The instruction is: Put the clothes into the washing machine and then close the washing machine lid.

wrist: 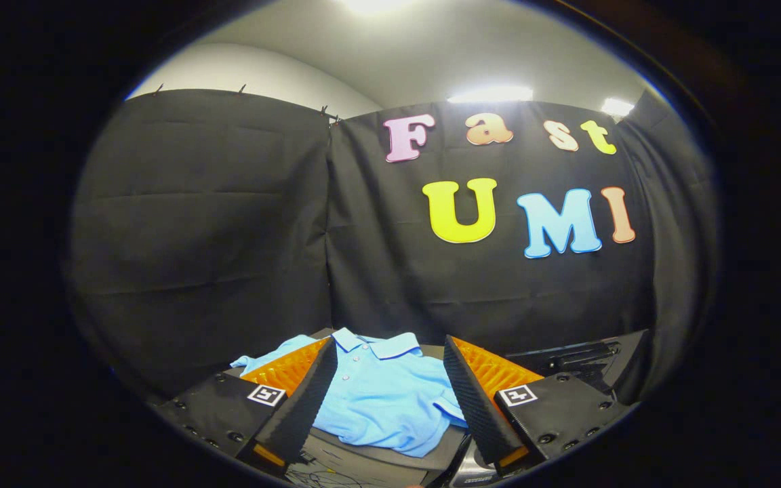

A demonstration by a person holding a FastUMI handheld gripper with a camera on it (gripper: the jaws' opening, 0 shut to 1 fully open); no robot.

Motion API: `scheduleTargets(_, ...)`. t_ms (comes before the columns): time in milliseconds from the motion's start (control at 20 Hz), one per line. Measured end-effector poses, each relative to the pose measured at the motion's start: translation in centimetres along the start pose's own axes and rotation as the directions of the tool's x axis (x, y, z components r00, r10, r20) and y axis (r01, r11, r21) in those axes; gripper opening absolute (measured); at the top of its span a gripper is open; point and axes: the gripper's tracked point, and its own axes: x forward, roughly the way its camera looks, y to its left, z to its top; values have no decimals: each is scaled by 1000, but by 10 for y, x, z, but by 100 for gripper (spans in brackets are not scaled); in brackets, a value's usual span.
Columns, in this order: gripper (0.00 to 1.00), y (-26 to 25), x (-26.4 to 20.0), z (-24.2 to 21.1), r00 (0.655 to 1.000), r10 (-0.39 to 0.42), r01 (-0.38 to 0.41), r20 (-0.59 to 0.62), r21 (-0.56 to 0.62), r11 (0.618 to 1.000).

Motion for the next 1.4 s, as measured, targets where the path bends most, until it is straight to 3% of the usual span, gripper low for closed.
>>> scheduleTargets(650,98,55,96,-52,962,58,-61,-267,-2,998)
scheduleTargets(1400,99,63,146,-117,853,35,-74,-521,-54,996)
